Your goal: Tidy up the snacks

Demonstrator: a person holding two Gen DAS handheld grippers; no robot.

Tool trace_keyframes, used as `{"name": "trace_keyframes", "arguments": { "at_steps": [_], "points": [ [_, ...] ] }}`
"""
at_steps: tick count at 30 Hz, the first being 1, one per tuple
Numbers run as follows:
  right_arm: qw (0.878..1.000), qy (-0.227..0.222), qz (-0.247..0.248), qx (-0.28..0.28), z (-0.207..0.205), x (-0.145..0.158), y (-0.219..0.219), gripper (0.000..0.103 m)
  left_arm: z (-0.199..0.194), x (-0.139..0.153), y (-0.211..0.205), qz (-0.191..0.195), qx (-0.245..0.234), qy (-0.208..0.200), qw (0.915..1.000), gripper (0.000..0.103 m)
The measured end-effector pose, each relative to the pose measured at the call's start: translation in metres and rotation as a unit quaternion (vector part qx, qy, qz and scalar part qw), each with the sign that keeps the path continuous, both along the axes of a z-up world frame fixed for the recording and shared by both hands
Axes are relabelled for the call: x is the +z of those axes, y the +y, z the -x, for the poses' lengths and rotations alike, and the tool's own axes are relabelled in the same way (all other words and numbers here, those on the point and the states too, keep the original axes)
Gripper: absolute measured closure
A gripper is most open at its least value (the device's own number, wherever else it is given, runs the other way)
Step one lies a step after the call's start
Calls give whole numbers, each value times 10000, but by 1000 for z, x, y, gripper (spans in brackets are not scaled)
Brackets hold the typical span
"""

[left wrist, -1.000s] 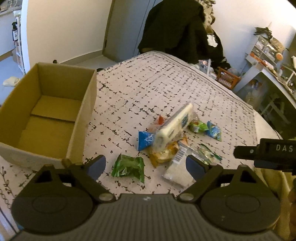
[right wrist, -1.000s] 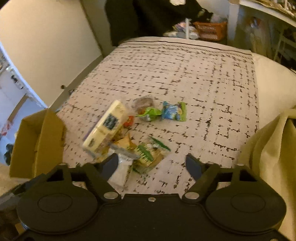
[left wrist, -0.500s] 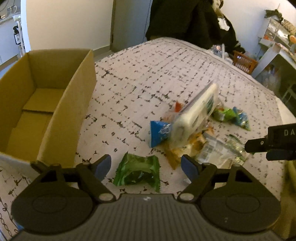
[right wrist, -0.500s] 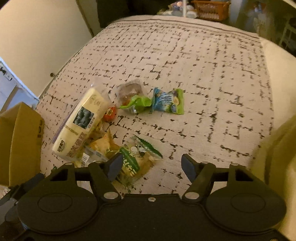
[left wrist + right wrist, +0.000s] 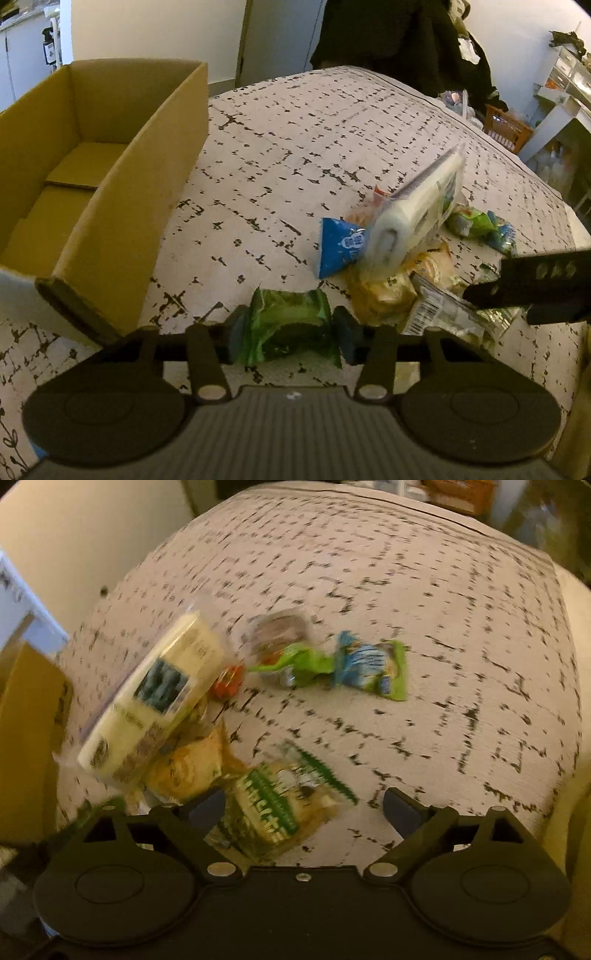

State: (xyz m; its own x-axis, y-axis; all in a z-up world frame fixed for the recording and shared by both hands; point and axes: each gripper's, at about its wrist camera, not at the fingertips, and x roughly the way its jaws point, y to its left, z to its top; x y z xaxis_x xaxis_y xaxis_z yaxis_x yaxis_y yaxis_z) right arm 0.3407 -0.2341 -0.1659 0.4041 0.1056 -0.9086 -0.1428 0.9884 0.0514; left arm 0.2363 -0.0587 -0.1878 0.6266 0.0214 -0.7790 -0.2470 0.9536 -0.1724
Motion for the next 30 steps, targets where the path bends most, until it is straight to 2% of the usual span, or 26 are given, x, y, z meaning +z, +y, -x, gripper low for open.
{"name": "trace_keyframes", "arguments": {
  "at_steps": [5, 7, 8, 13, 14, 16, 17, 21, 23, 26, 29, 30],
  "points": [
    [9976, -190, 502, 428, 6, -7, 14, 10, 3, 2, 5, 126, 94, -15, 9999, 65],
    [9974, -229, 492, 465, 8, -4, 12, 19, 3, 3, 6, 149, 111, -20, 9998, 66],
    [9976, -249, 451, 469, 8, -2, 10, 30, 4, 3, 6, 159, 112, -21, 9998, 66],
    [9968, -386, 464, 518, 16, 11, 8, 41, 10, 11, 5, 206, 61, -129, 9997, 68],
    [9966, -408, 477, 531, 16, 11, 10, 49, 11, 13, 4, 215, 50, -158, 9996, 68],
    [9960, -474, 503, 559, 20, 17, 12, 52, 14, 19, 2, 196, 12, -236, 9995, 68],
    [9956, -507, 526, 586, 22, 18, 12, 64, 16, 22, 1, 183, 0, -257, 9995, 68],
    [9954, -576, 427, 633, 27, 27, 10, 73, 21, 31, 1, 202, 5, -308, 9993, 68],
    [9958, -520, 422, 627, 29, 25, 8, 73, 24, 36, 1, 175, -2, -355, 9992, 68],
    [9951, -493, 649, 556, 30, 21, 8, 65, 27, 40, 3, 183, 37, -419, 9989, 68],
    [9955, -464, 674, 479, 27, 15, 9, 30, 30, 41, 5, 192, 58, -471, 9987, 68],
    [9956, -462, 672, 469, 27, 13, 9, 29, 31, 41, 6, 210, 67, -482, 9986, 68]
  ]
}}
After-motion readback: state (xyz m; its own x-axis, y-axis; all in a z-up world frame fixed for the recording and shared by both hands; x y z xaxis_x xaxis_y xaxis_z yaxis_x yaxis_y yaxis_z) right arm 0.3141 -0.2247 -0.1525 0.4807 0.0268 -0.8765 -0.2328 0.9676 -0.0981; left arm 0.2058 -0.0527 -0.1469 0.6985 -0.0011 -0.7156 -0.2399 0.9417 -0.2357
